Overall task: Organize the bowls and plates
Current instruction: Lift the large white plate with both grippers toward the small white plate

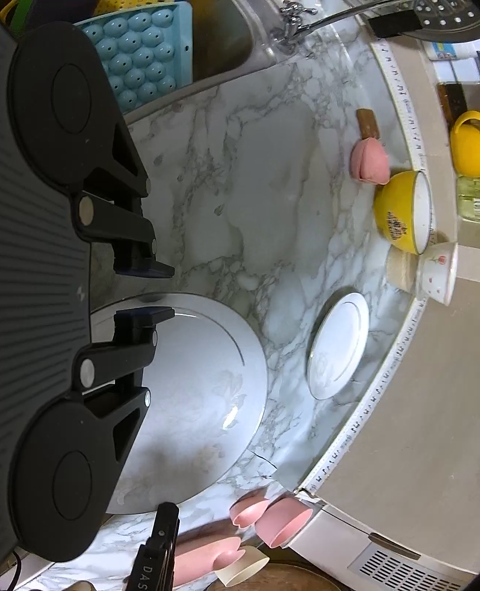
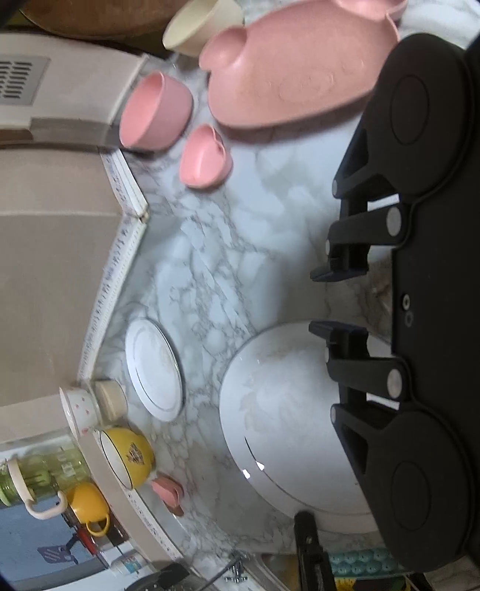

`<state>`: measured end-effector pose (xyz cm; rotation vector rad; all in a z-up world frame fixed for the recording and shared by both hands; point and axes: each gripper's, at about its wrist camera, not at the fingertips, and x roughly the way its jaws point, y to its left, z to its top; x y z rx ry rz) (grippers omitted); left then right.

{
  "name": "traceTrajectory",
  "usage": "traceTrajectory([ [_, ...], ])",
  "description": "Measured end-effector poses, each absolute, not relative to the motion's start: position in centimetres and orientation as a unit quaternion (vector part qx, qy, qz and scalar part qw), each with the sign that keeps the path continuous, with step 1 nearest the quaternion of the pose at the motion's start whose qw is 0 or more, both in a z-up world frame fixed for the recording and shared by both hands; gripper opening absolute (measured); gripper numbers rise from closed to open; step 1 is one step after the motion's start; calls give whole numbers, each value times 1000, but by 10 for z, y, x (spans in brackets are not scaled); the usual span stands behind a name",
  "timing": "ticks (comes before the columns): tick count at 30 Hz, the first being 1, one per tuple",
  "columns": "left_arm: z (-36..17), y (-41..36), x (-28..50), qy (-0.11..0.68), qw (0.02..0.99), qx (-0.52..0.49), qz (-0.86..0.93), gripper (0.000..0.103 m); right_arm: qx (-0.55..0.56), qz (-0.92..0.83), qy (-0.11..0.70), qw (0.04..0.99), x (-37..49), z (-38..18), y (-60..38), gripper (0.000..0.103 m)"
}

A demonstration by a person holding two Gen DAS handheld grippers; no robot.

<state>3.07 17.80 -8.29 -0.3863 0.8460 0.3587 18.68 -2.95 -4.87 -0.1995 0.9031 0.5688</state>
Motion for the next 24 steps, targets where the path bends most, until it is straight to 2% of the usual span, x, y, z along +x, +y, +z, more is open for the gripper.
traceTrajectory([
  [11, -49, 162, 33, 359, 915, -142, 121, 17, -94, 255, 388, 881, 171, -18, -36, 43],
  [13, -46, 158, 36, 354, 918, -141, 110, 20, -94, 250, 383, 884, 169, -14, -37, 43],
  [18, -37, 148, 38, 334, 929, -134, 89, 55, -86, 239, 373, 892, 161, -6, -44, 46],
  [24, -27, 138, 42, 320, 936, -129, 65, 55, -81, 228, 349, 906, 149, 8, -51, 66],
])
